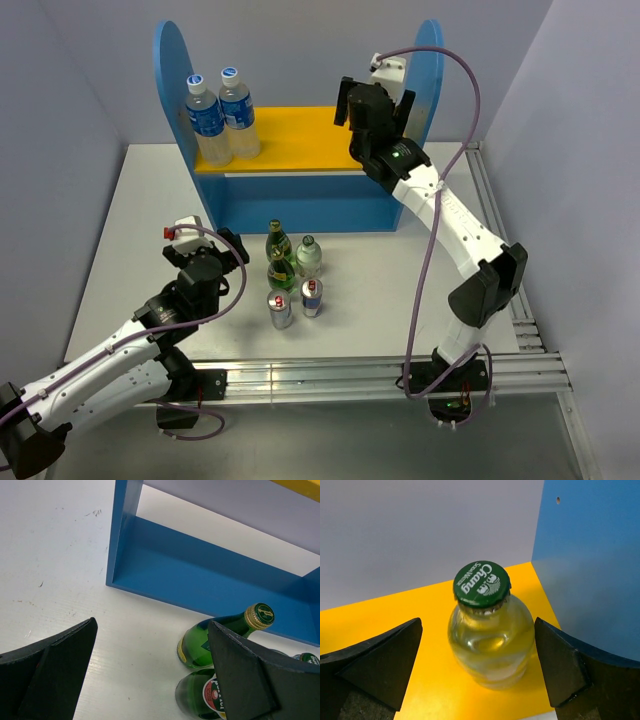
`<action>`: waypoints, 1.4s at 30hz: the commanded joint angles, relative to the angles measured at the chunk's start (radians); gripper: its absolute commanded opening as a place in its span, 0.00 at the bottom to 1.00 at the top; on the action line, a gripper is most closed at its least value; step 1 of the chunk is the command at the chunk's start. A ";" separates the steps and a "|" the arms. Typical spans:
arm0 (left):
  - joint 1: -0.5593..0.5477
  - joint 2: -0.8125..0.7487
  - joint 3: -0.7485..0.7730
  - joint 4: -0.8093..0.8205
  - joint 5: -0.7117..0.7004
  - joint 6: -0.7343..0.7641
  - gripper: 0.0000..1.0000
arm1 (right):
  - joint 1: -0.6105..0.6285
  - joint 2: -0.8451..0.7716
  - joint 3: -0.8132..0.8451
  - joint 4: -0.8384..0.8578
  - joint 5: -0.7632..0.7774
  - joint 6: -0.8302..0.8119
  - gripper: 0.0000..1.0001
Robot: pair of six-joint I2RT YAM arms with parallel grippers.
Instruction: Place and organize the beverage onto the shelf
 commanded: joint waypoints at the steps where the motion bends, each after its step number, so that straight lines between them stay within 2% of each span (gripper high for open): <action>1: 0.003 -0.009 -0.002 0.014 0.002 -0.009 0.99 | 0.040 -0.092 -0.013 0.012 0.036 -0.005 1.00; 11: 0.003 -0.009 -0.002 0.013 -0.001 -0.009 0.99 | 0.135 -0.190 -0.093 -0.020 0.152 0.011 1.00; 15: 0.003 -0.009 0.001 0.014 -0.003 -0.008 0.99 | 0.235 -0.334 -0.277 -0.011 0.195 0.057 1.00; 17: 0.003 -0.008 0.001 0.011 0.000 -0.009 0.99 | 0.324 -0.395 -0.368 0.015 0.195 0.079 1.00; 20: 0.003 -0.011 0.000 0.014 0.002 -0.008 0.99 | 0.409 -0.506 -0.537 0.013 0.119 0.157 1.00; 21: 0.003 -0.012 0.000 0.014 0.002 -0.011 0.99 | 0.423 -0.549 -0.624 0.015 0.049 0.206 1.00; 24: 0.003 -0.014 -0.002 0.011 0.005 -0.011 0.99 | 0.477 -0.597 -0.788 0.053 -0.030 0.275 1.00; 30: 0.003 -0.014 0.000 0.006 0.000 -0.014 0.99 | 0.491 -0.511 -0.909 0.148 -0.096 0.335 1.00; 42: 0.003 -0.017 -0.003 0.000 0.000 -0.023 0.99 | 0.480 -0.244 -0.811 0.246 -0.087 0.332 1.00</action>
